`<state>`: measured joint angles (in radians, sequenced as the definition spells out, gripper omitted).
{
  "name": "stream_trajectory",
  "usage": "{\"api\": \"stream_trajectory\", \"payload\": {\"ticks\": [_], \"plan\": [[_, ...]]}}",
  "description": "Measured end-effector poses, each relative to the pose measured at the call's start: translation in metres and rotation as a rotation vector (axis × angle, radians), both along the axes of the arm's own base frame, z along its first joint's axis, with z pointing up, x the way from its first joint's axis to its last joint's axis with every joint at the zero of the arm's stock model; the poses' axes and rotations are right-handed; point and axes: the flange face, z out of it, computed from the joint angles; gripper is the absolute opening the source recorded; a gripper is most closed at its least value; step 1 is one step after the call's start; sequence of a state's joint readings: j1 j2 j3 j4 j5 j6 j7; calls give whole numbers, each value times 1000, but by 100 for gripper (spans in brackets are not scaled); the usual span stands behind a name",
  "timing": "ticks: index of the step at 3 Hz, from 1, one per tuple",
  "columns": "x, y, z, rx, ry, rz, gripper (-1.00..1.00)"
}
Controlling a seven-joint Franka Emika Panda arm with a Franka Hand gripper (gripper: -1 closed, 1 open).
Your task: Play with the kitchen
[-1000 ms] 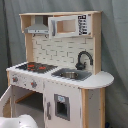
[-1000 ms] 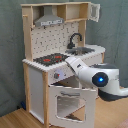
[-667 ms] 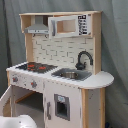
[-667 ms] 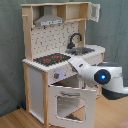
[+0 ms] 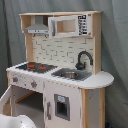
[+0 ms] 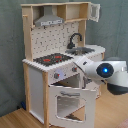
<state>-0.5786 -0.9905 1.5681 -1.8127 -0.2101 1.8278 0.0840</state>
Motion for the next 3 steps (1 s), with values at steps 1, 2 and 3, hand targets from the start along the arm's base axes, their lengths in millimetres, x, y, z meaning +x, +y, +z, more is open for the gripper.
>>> {"api": "stream_trajectory", "payload": {"ticks": [1, 2, 3], "plan": [[1, -25, 9, -33, 93, -39, 100], [5, -47, 16, -61, 187, -57, 100], [16, -65, 15, -88, 304, -42, 100]]}}
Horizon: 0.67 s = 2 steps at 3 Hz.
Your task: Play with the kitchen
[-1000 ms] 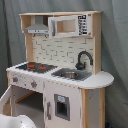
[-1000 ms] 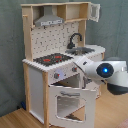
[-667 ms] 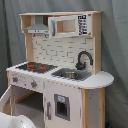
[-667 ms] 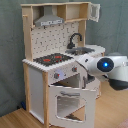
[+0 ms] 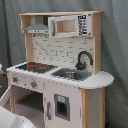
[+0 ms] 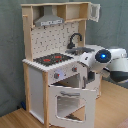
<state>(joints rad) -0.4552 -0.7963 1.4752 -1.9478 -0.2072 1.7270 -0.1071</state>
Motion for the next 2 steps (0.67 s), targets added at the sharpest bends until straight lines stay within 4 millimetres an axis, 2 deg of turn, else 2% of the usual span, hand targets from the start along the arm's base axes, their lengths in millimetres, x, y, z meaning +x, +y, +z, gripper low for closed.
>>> {"api": "stream_trajectory", "payload": {"ticks": [2], "plan": [[30, -25, -5, -44, 236, 69, 100]]}}
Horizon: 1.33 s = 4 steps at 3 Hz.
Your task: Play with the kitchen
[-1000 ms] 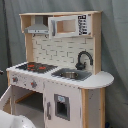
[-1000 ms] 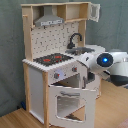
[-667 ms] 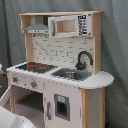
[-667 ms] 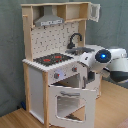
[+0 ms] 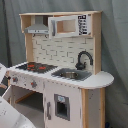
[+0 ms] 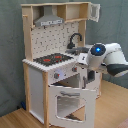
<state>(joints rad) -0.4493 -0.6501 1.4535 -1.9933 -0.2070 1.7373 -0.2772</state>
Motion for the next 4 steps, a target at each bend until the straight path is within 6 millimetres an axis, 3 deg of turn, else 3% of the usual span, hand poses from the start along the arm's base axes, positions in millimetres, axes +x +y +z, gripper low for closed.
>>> {"api": "stream_trajectory", "payload": {"ticks": [4], "plan": [[66, -48, -35, 30, 316, 199, 100]]}}
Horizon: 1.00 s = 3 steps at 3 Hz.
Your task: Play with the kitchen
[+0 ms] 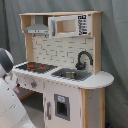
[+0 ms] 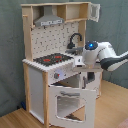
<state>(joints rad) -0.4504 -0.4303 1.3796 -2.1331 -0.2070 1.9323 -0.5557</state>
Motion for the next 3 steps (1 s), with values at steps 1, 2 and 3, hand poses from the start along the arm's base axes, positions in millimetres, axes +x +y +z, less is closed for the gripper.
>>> {"api": "stream_trajectory", "payload": {"ticks": [1, 2, 3], "plan": [[15, -13, -10, 17, 50, 41, 100], [29, -26, -23, 49, 101, 98, 100], [40, -31, -33, 91, 139, 158, 100]]}}
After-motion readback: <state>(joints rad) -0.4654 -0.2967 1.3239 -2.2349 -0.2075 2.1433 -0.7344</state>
